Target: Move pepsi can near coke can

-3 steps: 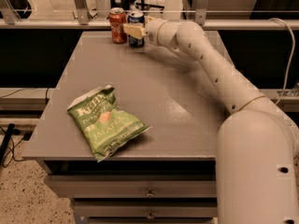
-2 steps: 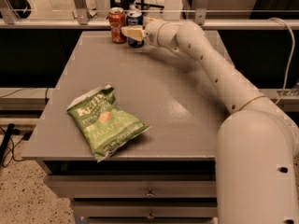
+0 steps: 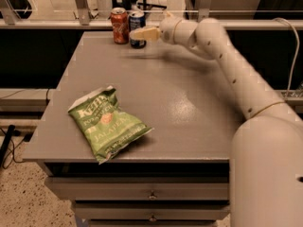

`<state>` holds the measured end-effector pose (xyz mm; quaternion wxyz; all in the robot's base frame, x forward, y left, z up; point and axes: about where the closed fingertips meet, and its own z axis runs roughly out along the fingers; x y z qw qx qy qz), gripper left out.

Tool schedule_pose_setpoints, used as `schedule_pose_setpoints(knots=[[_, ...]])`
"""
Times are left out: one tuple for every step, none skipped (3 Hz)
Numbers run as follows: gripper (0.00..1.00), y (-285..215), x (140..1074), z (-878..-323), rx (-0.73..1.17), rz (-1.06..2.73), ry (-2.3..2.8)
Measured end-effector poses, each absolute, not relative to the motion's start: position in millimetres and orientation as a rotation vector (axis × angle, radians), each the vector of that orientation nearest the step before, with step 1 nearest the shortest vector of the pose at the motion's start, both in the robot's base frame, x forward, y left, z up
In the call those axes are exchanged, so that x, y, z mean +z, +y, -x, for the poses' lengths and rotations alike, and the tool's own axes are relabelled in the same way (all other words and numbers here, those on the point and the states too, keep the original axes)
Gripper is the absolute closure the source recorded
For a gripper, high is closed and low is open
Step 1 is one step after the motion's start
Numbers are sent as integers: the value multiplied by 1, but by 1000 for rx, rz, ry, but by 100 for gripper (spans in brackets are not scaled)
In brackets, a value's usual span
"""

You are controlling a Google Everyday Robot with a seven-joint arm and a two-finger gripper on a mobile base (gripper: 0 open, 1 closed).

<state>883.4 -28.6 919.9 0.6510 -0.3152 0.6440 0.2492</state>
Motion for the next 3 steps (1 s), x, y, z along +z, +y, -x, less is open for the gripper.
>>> schedule_pose_setpoints(knots=[[0, -77, 947, -858, 532, 812, 1458], [0, -136, 969, -814, 454, 938, 1515], [0, -185, 979, -772, 400, 975, 1596]])
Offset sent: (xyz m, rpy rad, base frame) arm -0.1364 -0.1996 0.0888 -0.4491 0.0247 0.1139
